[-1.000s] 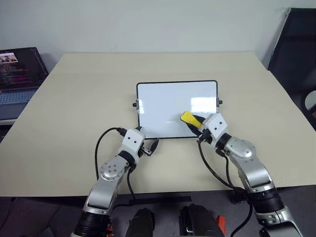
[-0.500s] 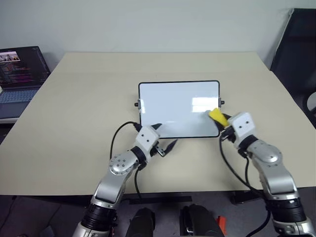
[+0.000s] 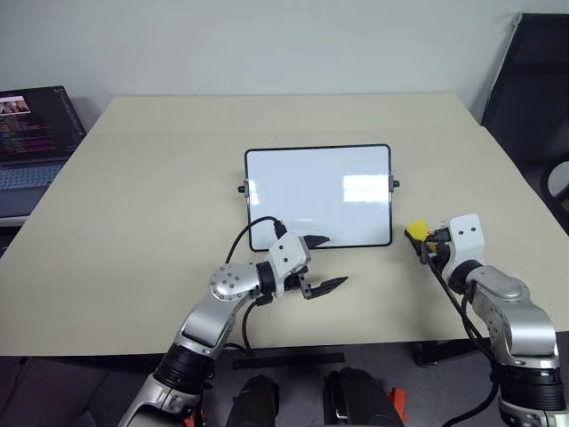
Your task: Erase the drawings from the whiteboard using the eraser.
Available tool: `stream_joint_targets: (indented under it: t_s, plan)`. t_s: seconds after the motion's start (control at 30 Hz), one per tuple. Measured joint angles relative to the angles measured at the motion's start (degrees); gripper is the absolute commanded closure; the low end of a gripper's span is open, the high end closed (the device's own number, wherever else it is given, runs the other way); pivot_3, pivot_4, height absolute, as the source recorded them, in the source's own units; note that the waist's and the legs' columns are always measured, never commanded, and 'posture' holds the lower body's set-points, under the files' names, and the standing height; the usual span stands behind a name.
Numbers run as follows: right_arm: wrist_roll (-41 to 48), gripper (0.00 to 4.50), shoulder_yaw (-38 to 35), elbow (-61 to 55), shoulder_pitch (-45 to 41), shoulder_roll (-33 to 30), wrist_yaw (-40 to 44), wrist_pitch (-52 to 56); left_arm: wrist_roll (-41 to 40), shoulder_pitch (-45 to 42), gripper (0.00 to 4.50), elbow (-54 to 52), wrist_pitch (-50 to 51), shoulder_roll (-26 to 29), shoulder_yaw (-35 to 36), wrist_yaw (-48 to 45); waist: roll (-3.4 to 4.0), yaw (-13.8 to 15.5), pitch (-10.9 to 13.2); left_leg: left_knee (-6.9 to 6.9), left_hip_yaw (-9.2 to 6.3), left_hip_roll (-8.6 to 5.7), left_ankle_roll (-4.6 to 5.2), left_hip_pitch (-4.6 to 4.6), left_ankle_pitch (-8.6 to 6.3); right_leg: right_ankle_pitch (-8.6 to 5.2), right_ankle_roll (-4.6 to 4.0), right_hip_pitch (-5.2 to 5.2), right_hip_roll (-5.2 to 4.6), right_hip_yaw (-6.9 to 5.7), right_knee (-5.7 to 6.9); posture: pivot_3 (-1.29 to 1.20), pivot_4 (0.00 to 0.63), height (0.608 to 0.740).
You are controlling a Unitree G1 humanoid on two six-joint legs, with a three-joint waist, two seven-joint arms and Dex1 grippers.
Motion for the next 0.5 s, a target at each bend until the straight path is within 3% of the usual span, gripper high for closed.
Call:
stream_joint_targets:
  t_s: [0.5]
  plan:
    - [2.7, 3.31, -3.0, 0.4, -0.7, -1.2, -2.6, 7.3, -3.1, -0.2, 0.00, 2.3, -0.1, 0.0, 0.0, -5.2, 0.00, 0.0, 0.0, 0.01, 0.00, -0.01, 0.00, 0.00, 0.00, -0.11, -0.18, 0.00, 0.00, 0.01, 0.00, 0.00, 0.150, 0.740]
